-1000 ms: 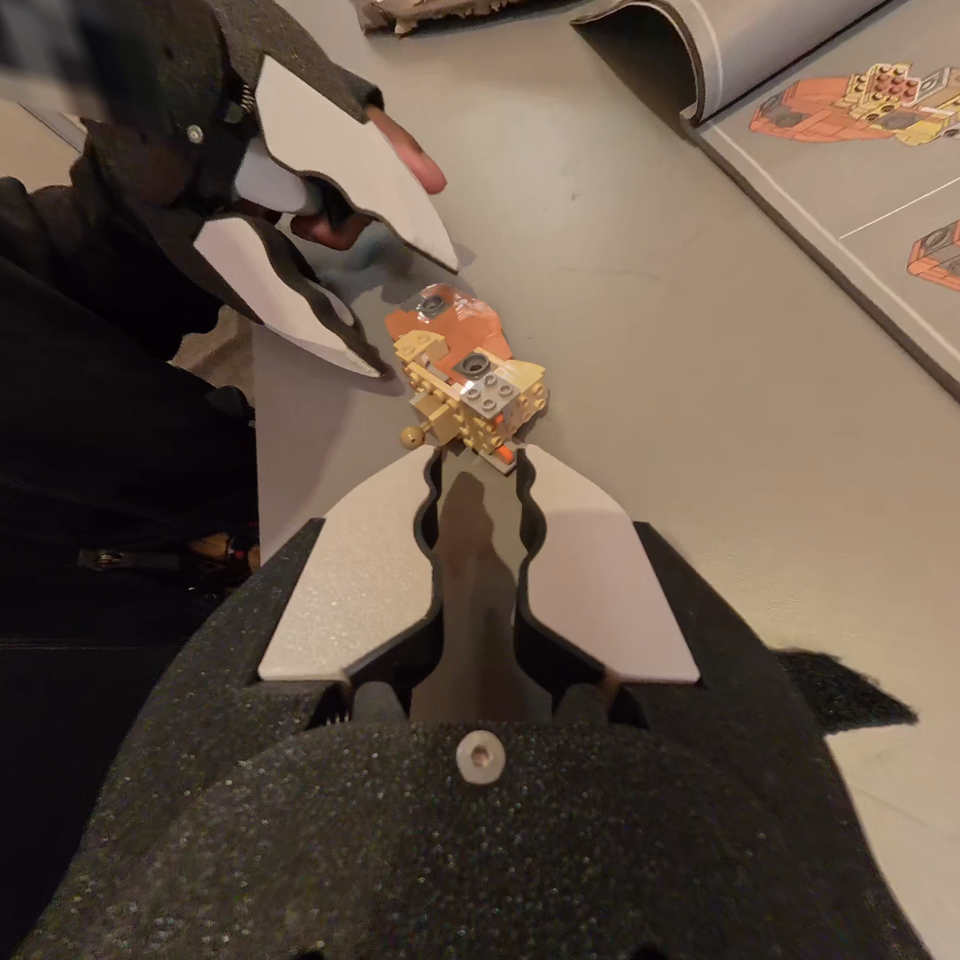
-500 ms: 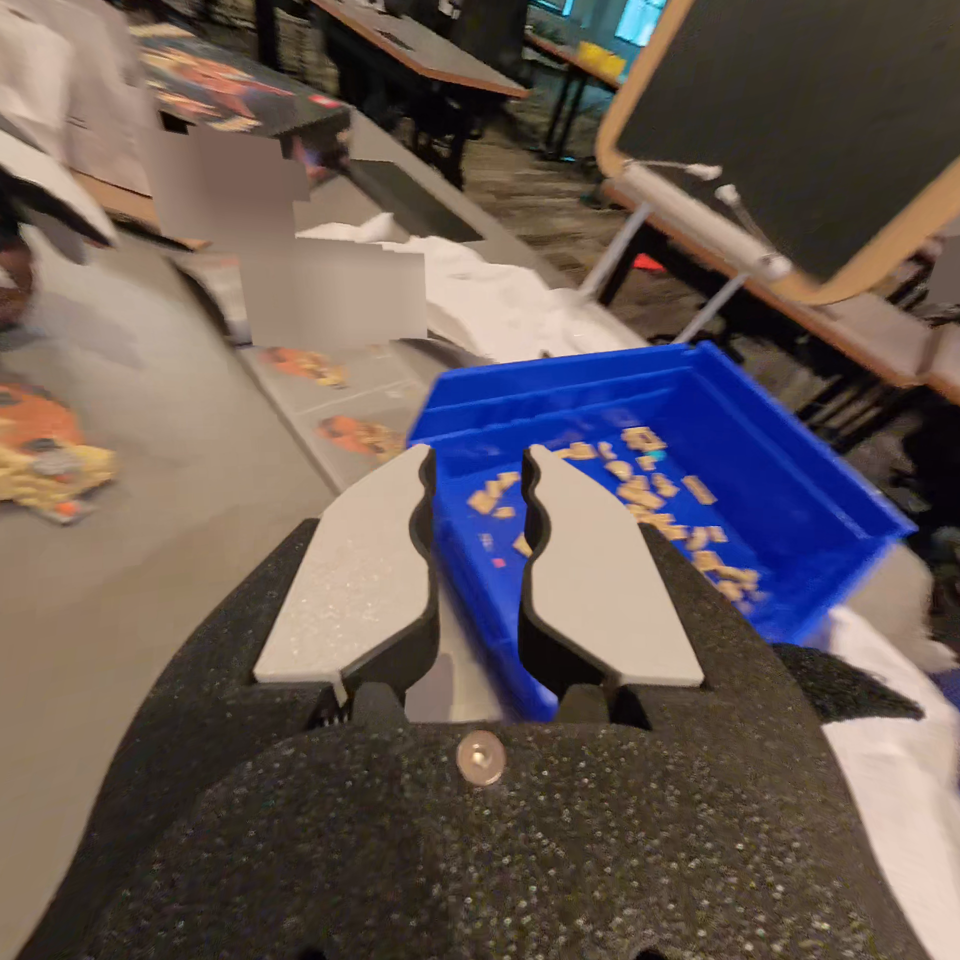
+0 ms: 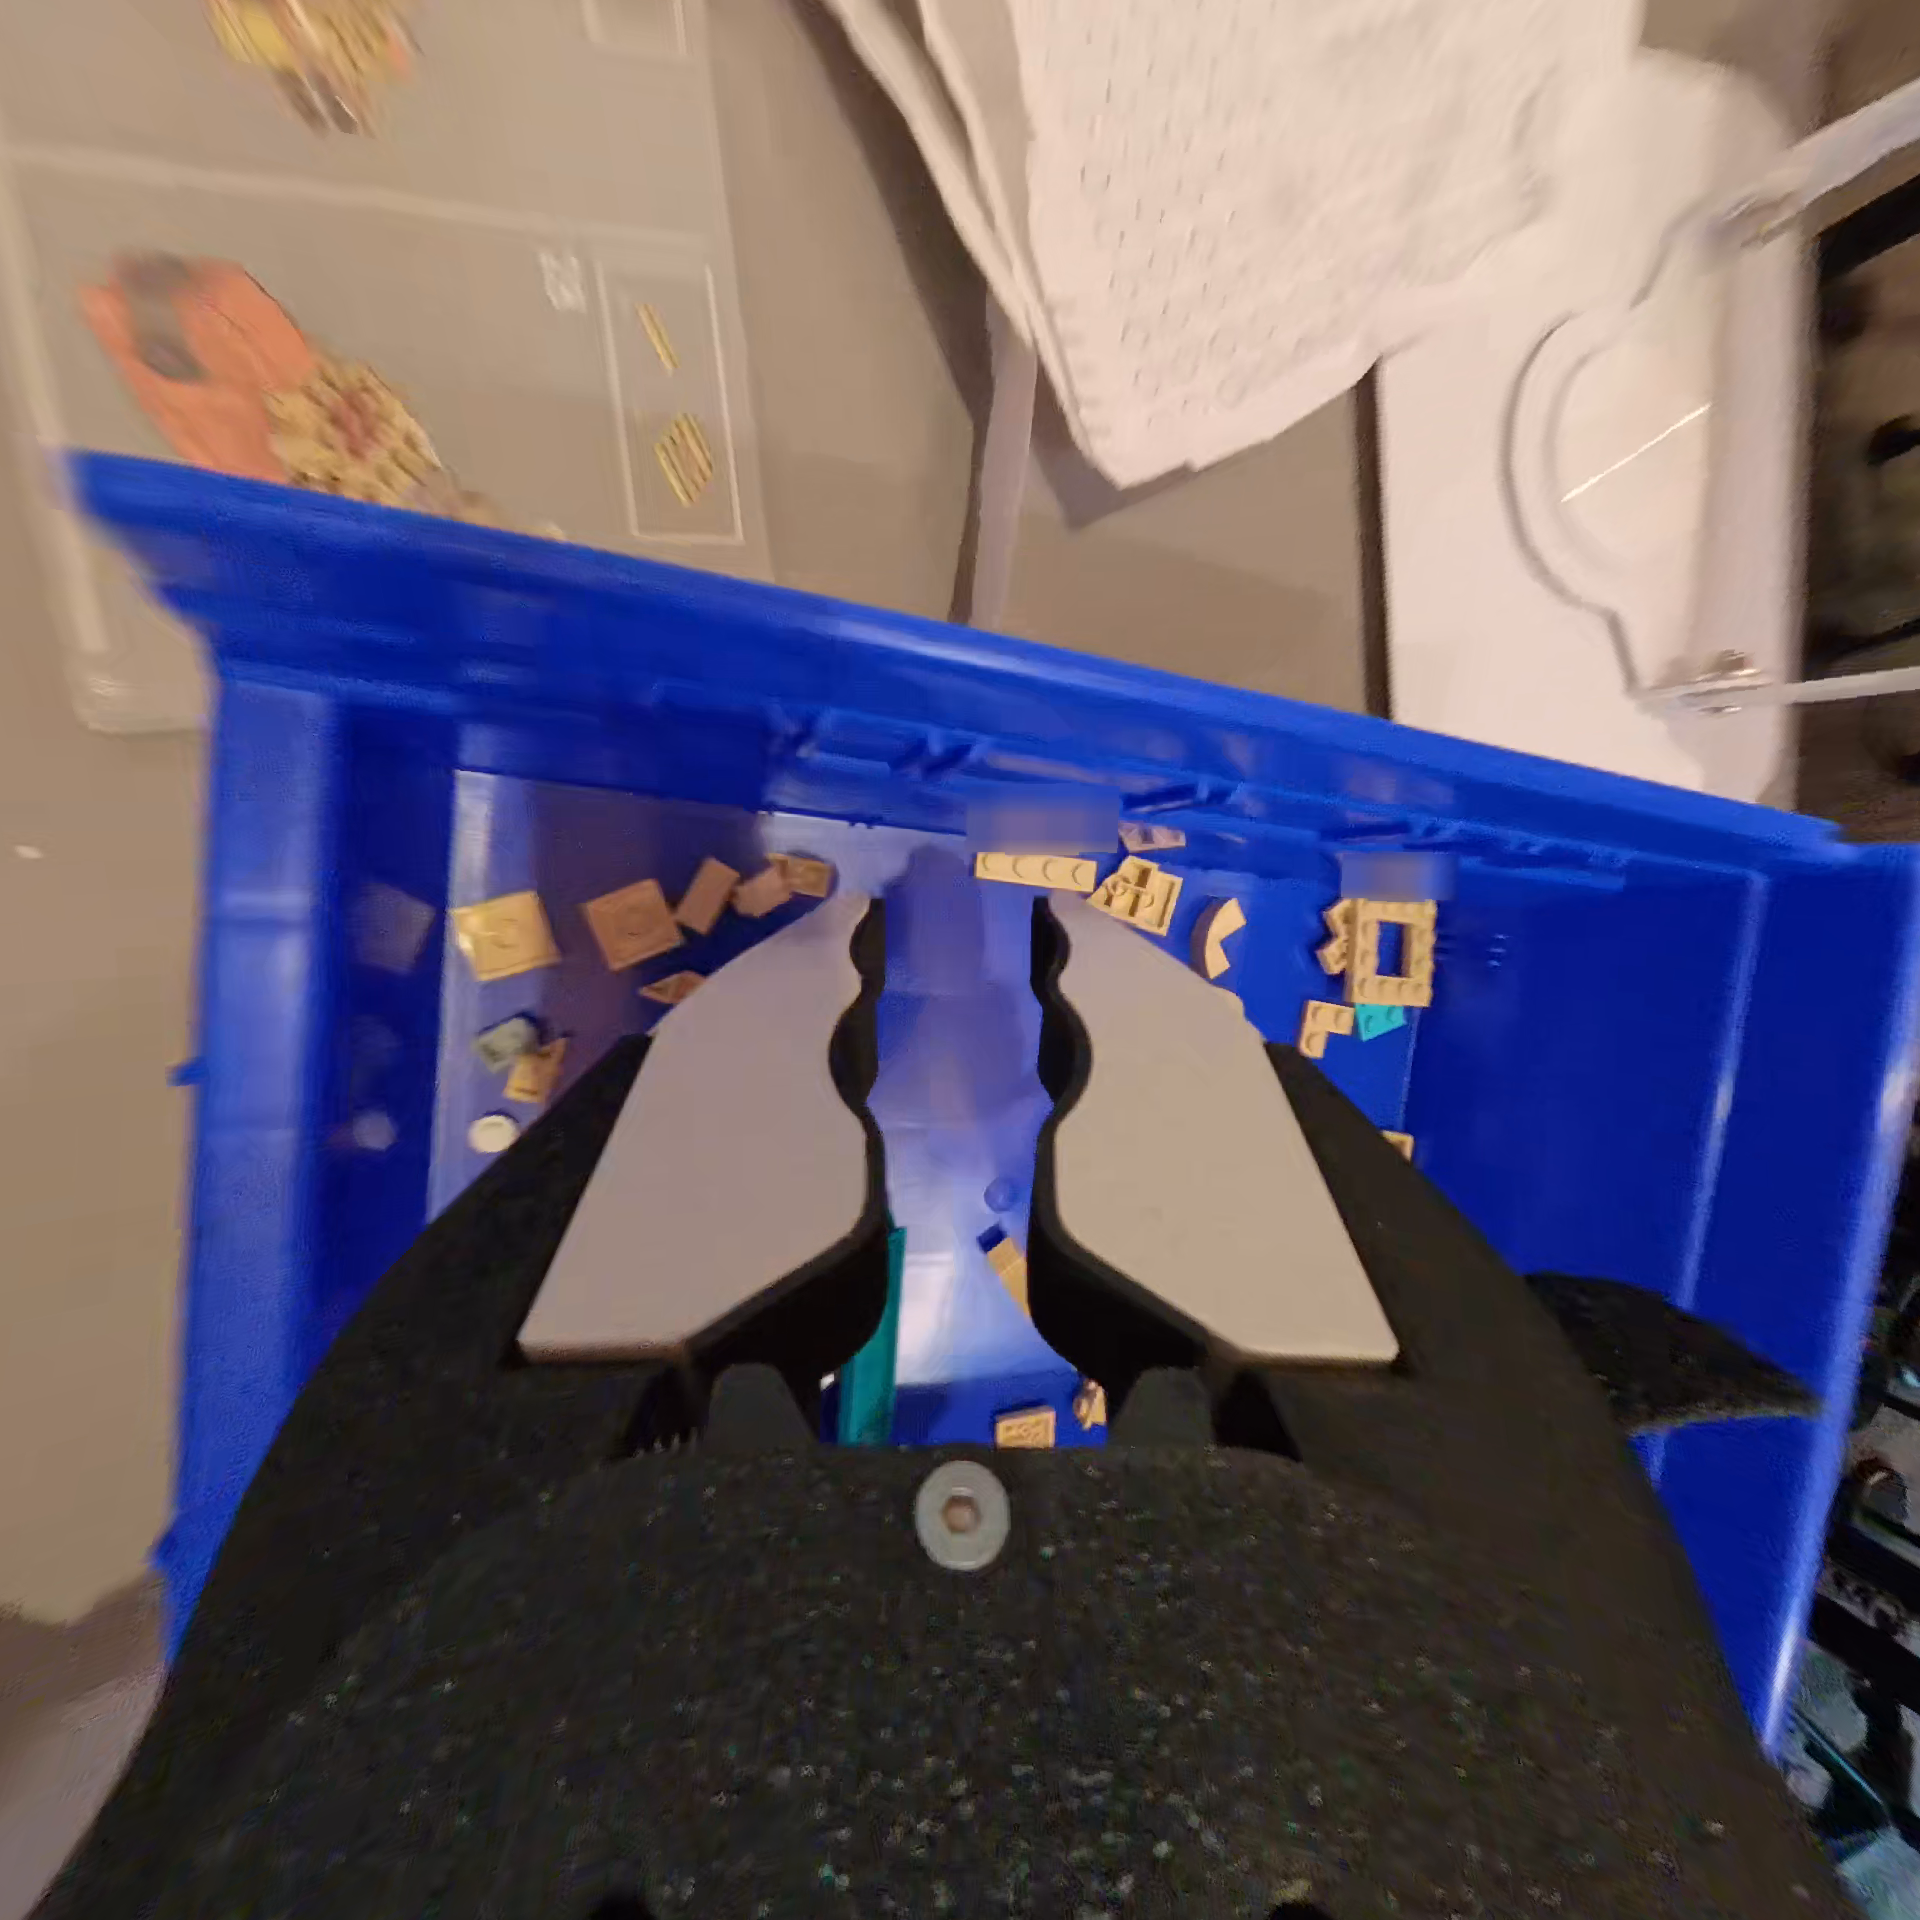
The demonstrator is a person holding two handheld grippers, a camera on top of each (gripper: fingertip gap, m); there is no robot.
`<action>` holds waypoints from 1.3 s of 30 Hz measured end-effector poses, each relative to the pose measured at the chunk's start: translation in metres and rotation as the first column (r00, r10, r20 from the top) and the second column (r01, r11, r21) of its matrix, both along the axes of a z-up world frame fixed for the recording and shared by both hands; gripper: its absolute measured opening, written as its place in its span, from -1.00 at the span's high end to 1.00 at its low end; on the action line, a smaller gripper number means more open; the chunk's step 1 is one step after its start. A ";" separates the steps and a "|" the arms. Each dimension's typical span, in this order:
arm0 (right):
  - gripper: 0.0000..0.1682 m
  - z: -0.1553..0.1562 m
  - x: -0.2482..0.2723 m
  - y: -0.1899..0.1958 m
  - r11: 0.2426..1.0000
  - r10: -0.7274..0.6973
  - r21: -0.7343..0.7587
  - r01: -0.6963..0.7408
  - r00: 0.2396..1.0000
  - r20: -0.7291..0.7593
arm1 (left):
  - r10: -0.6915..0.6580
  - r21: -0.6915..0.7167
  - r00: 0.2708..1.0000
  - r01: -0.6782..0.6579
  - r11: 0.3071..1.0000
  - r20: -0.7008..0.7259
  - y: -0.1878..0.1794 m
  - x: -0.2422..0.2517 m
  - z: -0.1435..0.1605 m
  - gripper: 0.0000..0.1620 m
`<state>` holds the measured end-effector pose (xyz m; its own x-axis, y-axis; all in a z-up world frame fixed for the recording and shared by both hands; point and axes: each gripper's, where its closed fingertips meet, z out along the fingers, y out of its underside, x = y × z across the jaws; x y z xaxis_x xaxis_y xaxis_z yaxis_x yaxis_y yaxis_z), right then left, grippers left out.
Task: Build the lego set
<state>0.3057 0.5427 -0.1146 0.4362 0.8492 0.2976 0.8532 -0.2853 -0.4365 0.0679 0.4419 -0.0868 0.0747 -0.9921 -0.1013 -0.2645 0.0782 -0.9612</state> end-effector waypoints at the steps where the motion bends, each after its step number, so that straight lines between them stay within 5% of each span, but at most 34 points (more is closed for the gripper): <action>1: 0.69 -0.010 0.002 0.006 0.999 0.005 -0.036 -0.004 0.999 0.032 | 0.005 0.006 1.000 -0.005 1.000 -0.006 0.001 -0.001 -0.002 0.46; 6: 0.69 -0.040 0.008 0.024 0.991 -0.010 -0.133 0.018 0.998 0.059 | 0.010 0.015 1.000 -0.010 1.000 -0.020 0.003 -0.006 -0.006 0.46; 15: 0.66 -0.041 0.003 0.032 0.984 -0.081 -0.165 0.070 0.995 -0.061 | 0.008 0.029 0.999 -0.007 1.000 -0.037 -0.002 -0.007 -0.009 0.46; 39: 0.69 -0.047 -0.006 -0.037 0.957 0.115 -0.278 -0.087 0.990 0.086 | 0.031 0.042 0.999 -0.030 0.999 -0.031 0.001 -0.008 -0.009 0.48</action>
